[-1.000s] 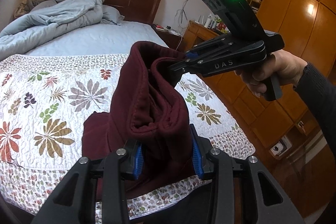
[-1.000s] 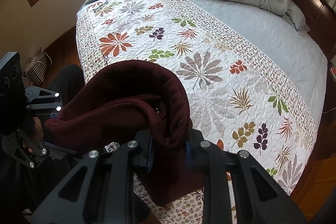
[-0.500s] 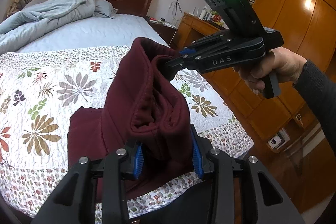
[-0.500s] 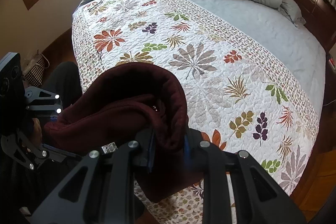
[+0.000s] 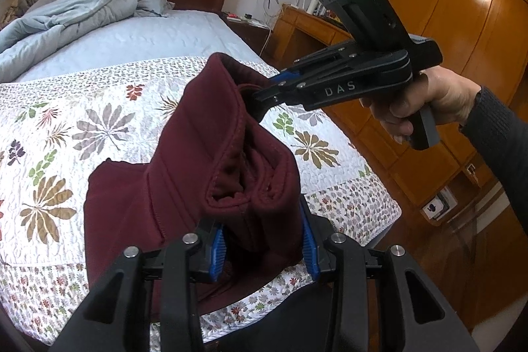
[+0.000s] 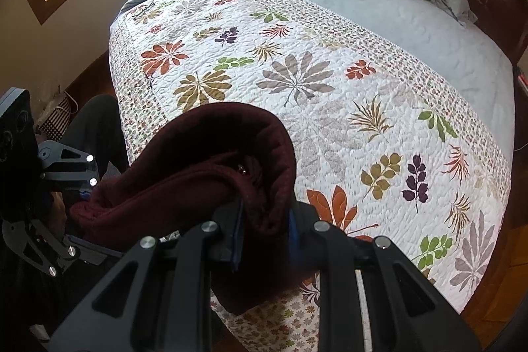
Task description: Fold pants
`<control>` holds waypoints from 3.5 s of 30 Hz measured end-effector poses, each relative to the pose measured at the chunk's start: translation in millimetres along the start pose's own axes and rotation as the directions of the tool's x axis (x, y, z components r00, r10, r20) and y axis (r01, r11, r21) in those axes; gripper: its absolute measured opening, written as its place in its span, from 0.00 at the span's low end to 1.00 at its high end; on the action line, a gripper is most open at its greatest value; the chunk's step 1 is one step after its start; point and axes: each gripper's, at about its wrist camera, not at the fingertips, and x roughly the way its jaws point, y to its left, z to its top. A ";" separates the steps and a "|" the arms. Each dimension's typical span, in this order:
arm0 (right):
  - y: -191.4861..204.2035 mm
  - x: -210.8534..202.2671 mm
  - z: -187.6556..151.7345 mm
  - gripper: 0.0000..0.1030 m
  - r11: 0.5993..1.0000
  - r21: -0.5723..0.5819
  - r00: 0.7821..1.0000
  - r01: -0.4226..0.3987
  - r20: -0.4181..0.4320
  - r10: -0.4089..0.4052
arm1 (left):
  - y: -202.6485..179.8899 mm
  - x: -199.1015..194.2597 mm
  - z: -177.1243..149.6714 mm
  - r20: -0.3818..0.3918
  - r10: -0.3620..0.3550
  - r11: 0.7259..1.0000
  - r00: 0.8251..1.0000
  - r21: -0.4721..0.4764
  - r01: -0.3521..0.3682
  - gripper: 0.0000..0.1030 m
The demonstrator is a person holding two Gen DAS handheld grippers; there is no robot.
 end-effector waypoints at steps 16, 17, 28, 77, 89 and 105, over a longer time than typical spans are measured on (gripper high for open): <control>-28.5 22.2 -39.9 0.20 0.998 0.054 1.000 -0.029 -0.001 0.029 | -14.1 47.1 -14.4 -0.085 -0.009 0.999 0.996 0.030 0.012 0.37; -29.8 23.2 -41.6 0.20 0.998 0.056 1.000 -0.030 -0.001 0.030 | -15.2 49.7 -15.6 -0.090 -0.009 0.999 0.996 0.032 0.012 0.37; -52.3 43.3 -74.2 0.20 0.992 0.108 0.998 -0.065 0.004 0.065 | -25.3 83.5 -28.2 -0.148 0.008 0.997 0.989 0.076 0.003 0.37; -17.7 79.5 -176.3 0.17 0.531 0.699 0.877 -0.479 0.403 0.260 | 235.2 82.4 0.8 -0.030 -0.263 0.838 0.964 -0.503 0.212 0.92; -14.8 96.0 -217.5 0.20 0.557 0.736 0.921 -0.385 0.348 0.176 | 244.6 116.5 -14.1 0.075 -0.376 0.743 0.923 -0.571 0.349 0.85; -55.8 96.1 -99.1 0.18 0.589 0.685 0.897 -0.429 0.401 0.186 | 190.9 64.5 -45.3 0.057 -0.517 0.751 0.854 -0.448 0.485 0.85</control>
